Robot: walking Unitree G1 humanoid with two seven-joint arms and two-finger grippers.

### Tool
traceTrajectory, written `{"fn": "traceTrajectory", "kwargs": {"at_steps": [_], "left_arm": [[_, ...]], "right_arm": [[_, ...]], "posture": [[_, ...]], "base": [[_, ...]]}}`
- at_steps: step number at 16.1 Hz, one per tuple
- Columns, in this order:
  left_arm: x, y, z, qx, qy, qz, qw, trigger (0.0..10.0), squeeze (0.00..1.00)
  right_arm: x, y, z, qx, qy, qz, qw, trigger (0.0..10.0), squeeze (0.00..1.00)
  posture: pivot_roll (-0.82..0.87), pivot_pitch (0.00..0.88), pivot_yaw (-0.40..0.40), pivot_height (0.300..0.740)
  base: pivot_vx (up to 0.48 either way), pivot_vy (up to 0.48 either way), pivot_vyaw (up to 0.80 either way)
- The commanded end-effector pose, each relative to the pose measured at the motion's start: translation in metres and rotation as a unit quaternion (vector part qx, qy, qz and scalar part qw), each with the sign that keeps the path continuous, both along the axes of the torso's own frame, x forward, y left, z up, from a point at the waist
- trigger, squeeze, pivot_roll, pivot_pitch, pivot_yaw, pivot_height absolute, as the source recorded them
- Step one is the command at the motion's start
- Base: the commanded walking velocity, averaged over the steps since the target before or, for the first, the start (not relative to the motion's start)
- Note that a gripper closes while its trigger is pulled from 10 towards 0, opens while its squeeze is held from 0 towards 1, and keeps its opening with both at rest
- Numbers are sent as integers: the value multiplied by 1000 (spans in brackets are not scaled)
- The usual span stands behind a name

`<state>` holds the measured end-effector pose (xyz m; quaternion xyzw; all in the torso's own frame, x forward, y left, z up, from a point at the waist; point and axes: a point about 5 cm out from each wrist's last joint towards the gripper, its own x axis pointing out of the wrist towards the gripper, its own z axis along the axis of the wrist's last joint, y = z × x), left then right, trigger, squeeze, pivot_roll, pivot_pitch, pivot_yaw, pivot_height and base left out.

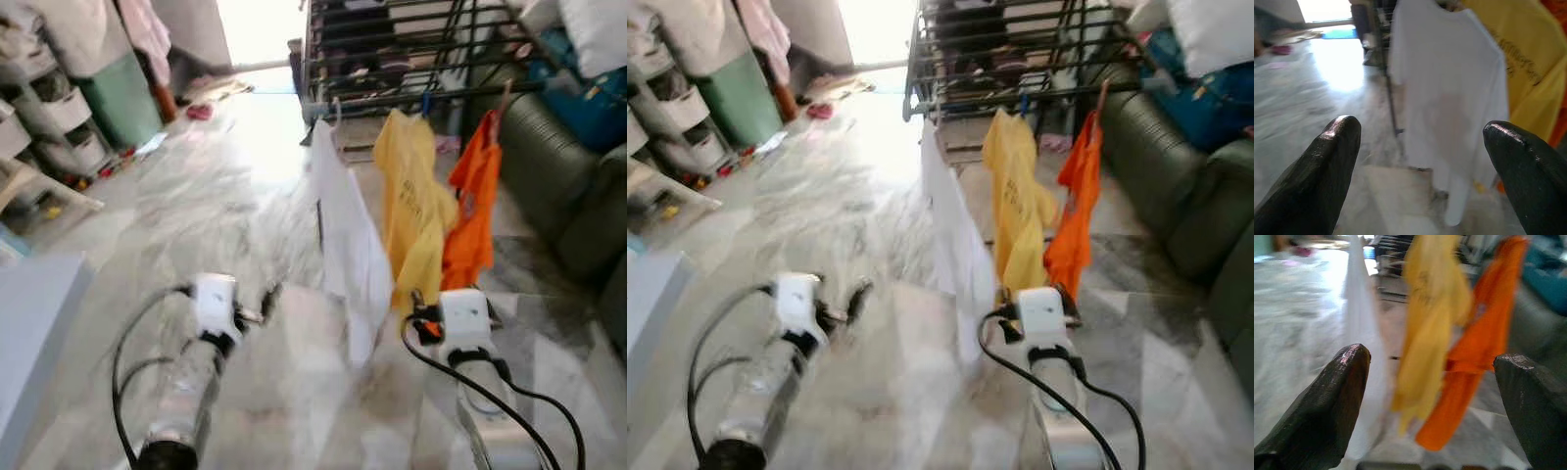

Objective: Hang hanger

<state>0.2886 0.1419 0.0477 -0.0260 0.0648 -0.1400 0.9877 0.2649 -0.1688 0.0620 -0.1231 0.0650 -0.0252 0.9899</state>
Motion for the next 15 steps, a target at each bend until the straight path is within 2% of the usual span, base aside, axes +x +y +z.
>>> {"fn": "traceTrajectory", "kwargs": {"at_steps": [1, 5, 7, 10, 15], "left_arm": [[0, 16, 1, 13, -1, 18, 1000, 10000, 0], [-3, 12, -2, 13, 9, 7, 1000, 10000, 0], [-5, 10, -7, 20, 22, 6, 1000, 10000, 0], [-5, 9, -4, 18, 12, -2, 1000, 10000, 0], [-6, 9, -5, 16, 19, -1, 1000, 10000, 0]], "right_arm": [[3, 13, 5, 8, -13, 15, 1000, 10000, 0], [4, 13, 5, 6, -12, 11, 1000, 10000, 0], [6, 13, 4, 11, -7, 4, 1000, 10000, 0], [6, 15, 4, 9, -9, 8, 1000, 10000, 0], [6, 17, 4, 3, -11, 12, 1000, 10000, 0]], "posture": [[-225, 0, 103, 740], [-221, 0, 101, 740], [-217, 0, 98, 740], [-216, 0, 98, 740], [-217, 0, 102, 740]], "base": [[364, 289, 0], [361, 282, 0], [0, 0, 0], [0, 0, -719], [0, -409, 0]]}}
